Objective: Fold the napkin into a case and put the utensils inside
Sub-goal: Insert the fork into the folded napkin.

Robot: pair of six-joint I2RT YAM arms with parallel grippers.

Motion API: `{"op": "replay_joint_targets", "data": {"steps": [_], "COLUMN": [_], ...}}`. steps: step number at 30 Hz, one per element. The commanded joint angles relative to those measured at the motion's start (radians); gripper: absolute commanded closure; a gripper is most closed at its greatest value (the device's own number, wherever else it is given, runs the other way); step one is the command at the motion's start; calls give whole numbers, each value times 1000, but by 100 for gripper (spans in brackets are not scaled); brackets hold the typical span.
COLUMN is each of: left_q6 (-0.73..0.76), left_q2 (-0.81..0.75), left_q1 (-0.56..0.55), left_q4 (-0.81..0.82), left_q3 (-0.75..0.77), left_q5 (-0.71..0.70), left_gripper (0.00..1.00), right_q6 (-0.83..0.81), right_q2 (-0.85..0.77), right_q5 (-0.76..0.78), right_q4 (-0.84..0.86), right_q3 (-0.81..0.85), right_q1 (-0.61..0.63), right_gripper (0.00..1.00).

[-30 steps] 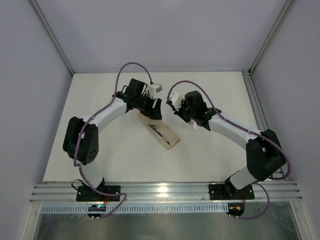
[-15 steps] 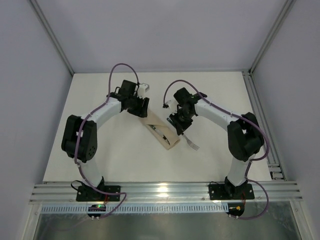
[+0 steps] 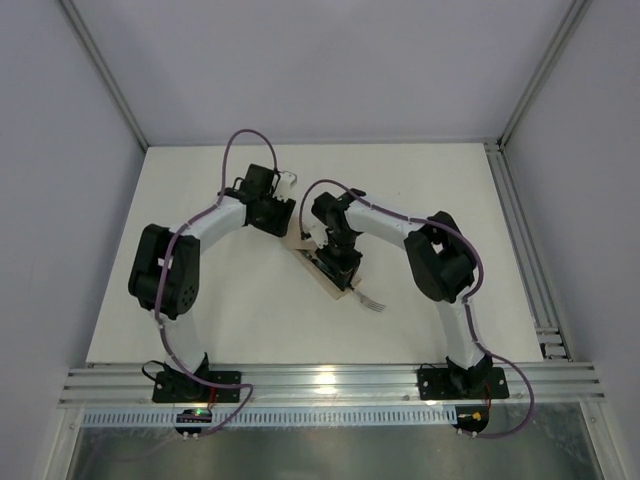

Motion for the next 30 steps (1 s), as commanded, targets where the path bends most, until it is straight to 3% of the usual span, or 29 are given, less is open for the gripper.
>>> {"op": "replay_joint_targets", "data": {"steps": [1,16,30], "left_q6": [14,5,11], "left_q2": [22,68,71], "left_q1": [1,-1,-1], "left_q4": [50,58,63], "left_q3": [-8,15,11], "left_q5": [-19,-13,-8], "left_gripper": [44,43,44], "right_q6": [48,114,106], "right_q2": [17,79,131], "right_q5": [35,177,201], "right_q4": [-72,-151,-192], "right_q3": [71,177,255], "right_q1": [-4,22,20], "right_gripper": [96,96,96]}}
